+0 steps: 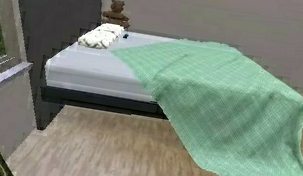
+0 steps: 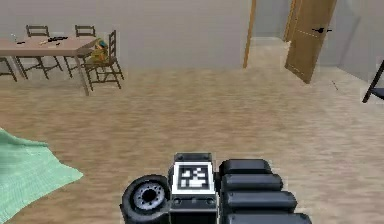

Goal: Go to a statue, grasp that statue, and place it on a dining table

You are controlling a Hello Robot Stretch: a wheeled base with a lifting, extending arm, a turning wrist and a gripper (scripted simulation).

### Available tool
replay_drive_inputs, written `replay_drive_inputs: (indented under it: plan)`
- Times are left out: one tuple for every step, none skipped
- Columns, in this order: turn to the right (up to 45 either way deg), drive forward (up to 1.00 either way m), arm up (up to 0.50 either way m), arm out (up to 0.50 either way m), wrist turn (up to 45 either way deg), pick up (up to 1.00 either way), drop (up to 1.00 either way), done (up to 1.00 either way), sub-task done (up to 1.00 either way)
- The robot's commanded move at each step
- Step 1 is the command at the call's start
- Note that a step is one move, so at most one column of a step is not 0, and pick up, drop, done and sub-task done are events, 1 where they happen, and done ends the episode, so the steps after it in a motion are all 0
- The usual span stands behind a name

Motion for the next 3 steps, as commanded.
replay_drive_inputs:
  plan:
    - [45.0,0.00,0.00,0.00,0.0,0.00,0.00,0.00,0.00]
    - [33.0,0.00,0.00,0.00,0.0,0.00,0.00,0.00,0.00]
    - [0.0,1.00,0.00,0.00,0.0,0.00,0.00,0.00,0.00]
